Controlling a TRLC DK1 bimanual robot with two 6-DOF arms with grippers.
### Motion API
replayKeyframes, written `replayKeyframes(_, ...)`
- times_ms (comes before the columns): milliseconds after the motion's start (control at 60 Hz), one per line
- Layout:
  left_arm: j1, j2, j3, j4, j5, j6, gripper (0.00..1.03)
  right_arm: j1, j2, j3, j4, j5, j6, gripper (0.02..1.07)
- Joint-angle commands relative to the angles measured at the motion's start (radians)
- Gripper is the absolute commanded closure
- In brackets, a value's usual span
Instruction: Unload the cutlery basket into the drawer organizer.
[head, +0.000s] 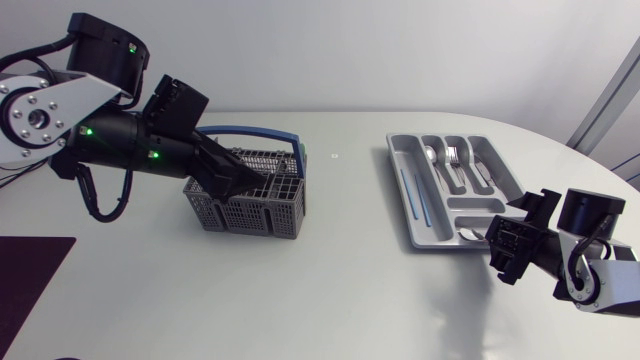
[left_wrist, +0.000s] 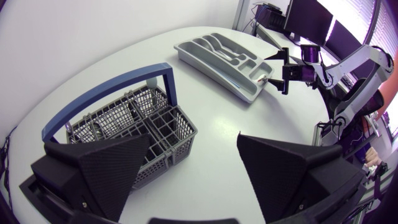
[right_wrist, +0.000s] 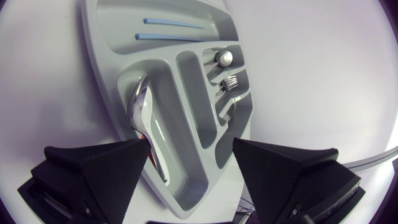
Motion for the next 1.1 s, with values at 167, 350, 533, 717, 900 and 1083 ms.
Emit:
replayKeyframes(167, 0.010, -0.020, -0.022, -0.006, -0.003, -0.006, 0.05, -0.007, 0.061, 0.034, -0.002, 0.025, -0.019, 0.07)
replayKeyframes(350, 0.010, -0.020, -0.025, -0.006, -0.003, -0.006, 0.05, -0.007, -0.022, 0.034, -0.093, 0.018, -0.031, 0.07)
replayKeyframes(533, 0.007, -0.018, -0.027, -0.004, -0.002, -0.006, 0.05, -0.045, -0.178, 0.064, -0.274, -0.069, -0.005, 0.07)
replayKeyframes(717, 0.033, -0.026, -0.022, -0.018, -0.003, -0.003, 0.05, 0.022, -0.356, 0.060, -0.387, -0.090, 0.145, 0.07)
replayKeyframes(900, 0.094, -0.073, -0.005, -0.078, -0.025, 0.032, 0.05, 0.215, -0.418, 0.166, -0.588, -0.055, 0.345, 0.07)
replayKeyframes(1083, 0.143, -0.159, -0.056, -0.138, -0.089, 0.100, 0.06, 0.392, -0.366, 0.284, -0.686, -0.040, 0.513, 0.08)
